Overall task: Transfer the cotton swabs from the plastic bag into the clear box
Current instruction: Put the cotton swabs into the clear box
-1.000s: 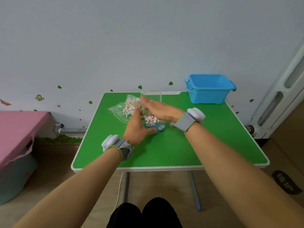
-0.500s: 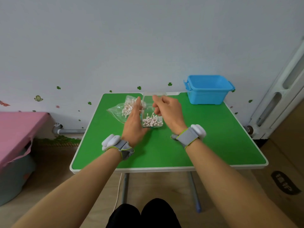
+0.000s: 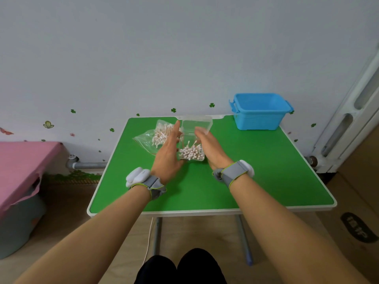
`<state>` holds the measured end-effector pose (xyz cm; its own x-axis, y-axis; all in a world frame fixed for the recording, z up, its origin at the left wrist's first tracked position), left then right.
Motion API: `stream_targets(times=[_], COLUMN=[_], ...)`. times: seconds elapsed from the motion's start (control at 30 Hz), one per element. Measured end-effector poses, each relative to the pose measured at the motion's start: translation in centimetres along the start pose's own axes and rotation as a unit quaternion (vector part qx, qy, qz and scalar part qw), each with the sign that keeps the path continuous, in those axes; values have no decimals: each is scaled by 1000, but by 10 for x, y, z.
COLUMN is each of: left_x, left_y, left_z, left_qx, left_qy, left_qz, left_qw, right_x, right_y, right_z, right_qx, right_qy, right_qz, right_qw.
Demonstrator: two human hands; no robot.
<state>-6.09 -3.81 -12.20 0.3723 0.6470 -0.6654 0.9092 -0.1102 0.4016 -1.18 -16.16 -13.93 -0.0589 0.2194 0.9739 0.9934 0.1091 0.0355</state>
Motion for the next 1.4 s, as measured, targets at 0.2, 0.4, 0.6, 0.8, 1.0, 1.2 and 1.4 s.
stream_targets(times=[0.2, 0.4, 0.6, 0.8, 1.0, 1.2, 1.4], left_x=[-11, -27, -43, -40, -47, -41, -34], left_y=[-13, -24, -32, -20, -24, -22, -18], left_z=[-6, 5, 8, 11, 18, 9, 14], left_qx=[-62, -52, -84, 10, 30, -27, 28], left_qy=[83, 190, 256, 247, 275, 332, 374], left_qz=[44, 85, 175, 147, 202, 232, 187], left_qw=[994, 977, 947, 958, 939, 914, 908], right_x=[-7, 2, 3, 6, 9, 7, 8], right_y=[5, 4, 2, -4, -4, -3, -7], right_z=[1, -4, -9, -3, -2, -2, 0], right_qx=[-26, -63, -79, -47, -56, -48, -20], right_qy=[95, 104, 76, 108, 102, 112, 89], right_qz=[29, -2, -30, -21, -15, -1, -4], right_qw=[995, 993, 994, 993, 993, 993, 996])
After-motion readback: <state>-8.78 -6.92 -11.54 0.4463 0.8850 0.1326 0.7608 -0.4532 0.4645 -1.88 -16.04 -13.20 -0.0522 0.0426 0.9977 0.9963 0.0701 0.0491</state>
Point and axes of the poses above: each hand's wrist, its own y-axis towards the middle knuckle, its own z-axis out of the palm, x = y × z, the point moved 6 cm from there along y, towards the middle knuckle, and after that the axes turned 7 degrees about -y, right-handed, at the moved point
